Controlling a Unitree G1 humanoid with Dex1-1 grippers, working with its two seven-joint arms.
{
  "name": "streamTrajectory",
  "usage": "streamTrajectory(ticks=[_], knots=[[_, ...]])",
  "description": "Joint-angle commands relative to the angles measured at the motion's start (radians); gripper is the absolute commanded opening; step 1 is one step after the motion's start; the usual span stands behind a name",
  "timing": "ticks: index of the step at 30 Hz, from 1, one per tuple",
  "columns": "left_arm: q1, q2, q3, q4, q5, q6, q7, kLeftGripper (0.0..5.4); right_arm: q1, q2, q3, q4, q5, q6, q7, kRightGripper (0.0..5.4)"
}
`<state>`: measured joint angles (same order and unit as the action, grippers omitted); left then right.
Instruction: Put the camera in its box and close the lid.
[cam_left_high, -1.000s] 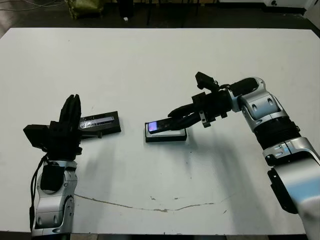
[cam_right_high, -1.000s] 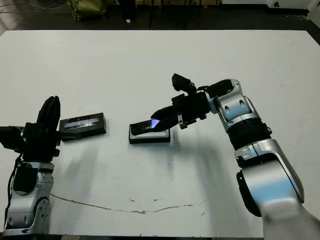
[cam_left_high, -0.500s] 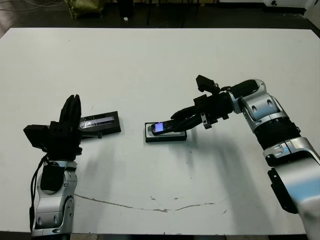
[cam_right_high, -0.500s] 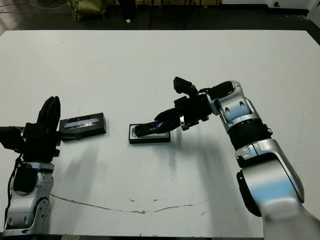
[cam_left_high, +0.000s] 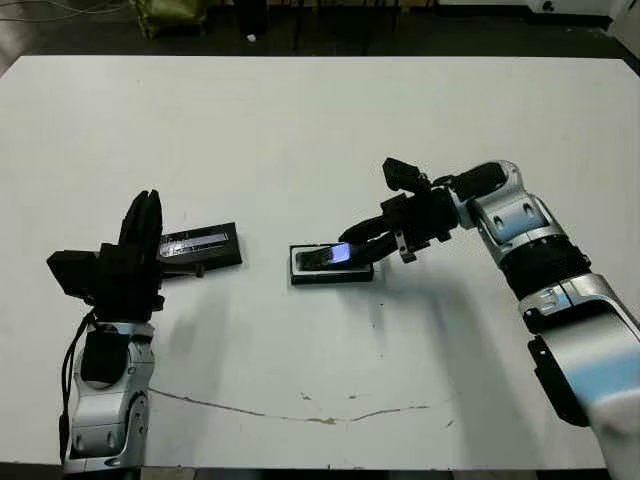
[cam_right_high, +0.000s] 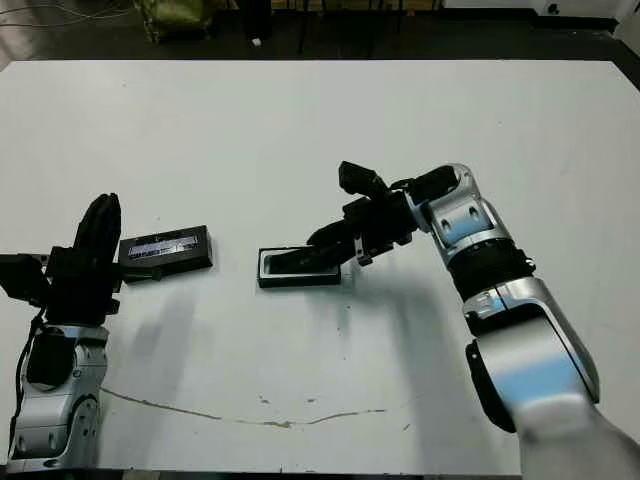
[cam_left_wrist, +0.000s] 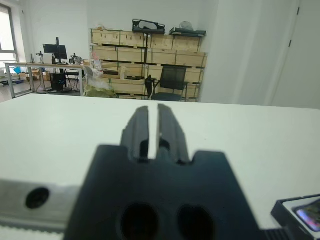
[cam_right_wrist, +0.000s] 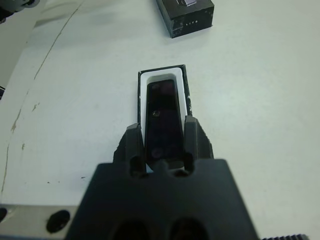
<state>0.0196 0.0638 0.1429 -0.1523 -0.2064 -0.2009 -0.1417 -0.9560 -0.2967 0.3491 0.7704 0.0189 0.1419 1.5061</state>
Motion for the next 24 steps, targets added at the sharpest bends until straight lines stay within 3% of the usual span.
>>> streamTrajectory(ticks=[1,14,22,24], knots=[[0.018,-0.002,0.001,0.006,-0.005,0.015,0.002,0.00,-0.008,0.016,0.018,0.007,-0.019,-0.007,-0.002,0.33],[0.018,-0.004,0.002,0.012,-0.007,0.004,-0.001,0.00,0.002,0.037,0.044,-0.038,-0.048,0.051,-0.025,0.33],[0.026,-0.006,-0.002,-0.005,0.007,0.019,0.013,0.00,0.022,0.052,0.024,-0.062,-0.020,0.060,-0.040,0.33],[0.027,-0.006,-0.001,-0.005,0.008,0.019,0.013,0.00,0.021,0.049,0.015,-0.064,-0.012,0.038,-0.037,0.71]])
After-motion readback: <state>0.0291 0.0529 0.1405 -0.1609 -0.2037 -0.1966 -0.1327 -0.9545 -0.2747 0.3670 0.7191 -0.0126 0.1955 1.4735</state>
